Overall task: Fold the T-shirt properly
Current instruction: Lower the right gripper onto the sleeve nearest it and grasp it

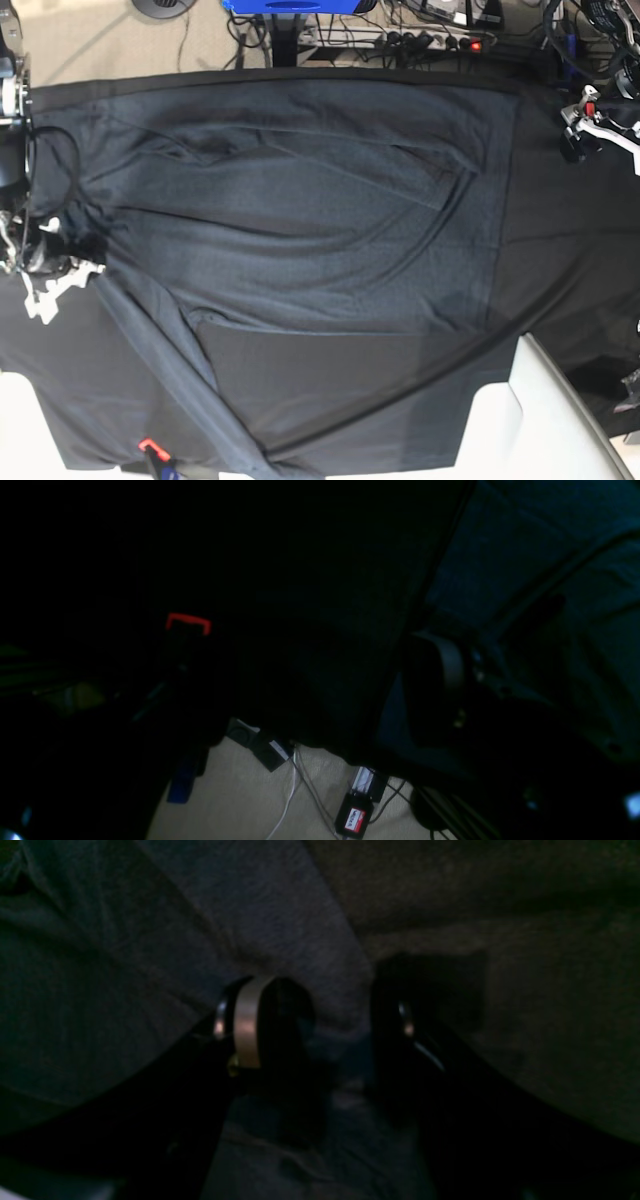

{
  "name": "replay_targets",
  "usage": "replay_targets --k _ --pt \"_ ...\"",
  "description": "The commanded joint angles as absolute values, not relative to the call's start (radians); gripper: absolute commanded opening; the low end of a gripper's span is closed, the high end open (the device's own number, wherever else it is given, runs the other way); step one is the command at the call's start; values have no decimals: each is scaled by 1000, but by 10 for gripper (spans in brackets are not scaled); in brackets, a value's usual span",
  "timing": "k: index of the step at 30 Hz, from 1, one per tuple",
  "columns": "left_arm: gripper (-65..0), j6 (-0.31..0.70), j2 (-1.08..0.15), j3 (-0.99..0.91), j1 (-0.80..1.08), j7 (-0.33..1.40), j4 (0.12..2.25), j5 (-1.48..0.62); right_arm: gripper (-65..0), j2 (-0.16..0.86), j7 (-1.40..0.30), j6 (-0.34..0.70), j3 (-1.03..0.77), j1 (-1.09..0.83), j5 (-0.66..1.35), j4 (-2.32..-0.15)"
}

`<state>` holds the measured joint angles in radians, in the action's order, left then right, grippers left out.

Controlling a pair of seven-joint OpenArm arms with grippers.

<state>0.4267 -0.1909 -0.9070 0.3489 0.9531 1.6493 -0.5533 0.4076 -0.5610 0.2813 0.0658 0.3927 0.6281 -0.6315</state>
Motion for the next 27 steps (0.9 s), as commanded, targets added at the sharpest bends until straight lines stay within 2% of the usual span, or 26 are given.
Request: replay_targets --k 1,11,15,27 --pt "-165 429 -209 -914 346 935 1662 -564 -368 437 -545 285 64 421 638 -642" --pt "-165 429 -209 -914 346 935 1662 -564 -365 452 -516 283 58 433 582 -610" --pt "-165 429 -209 -914 346 935 1662 -564 -365 418 -506 283 56 443 526 -578" --pt "-165 429 -209 -914 349 935 1661 -562 -371 384 -501 283 54 452 526 -576"
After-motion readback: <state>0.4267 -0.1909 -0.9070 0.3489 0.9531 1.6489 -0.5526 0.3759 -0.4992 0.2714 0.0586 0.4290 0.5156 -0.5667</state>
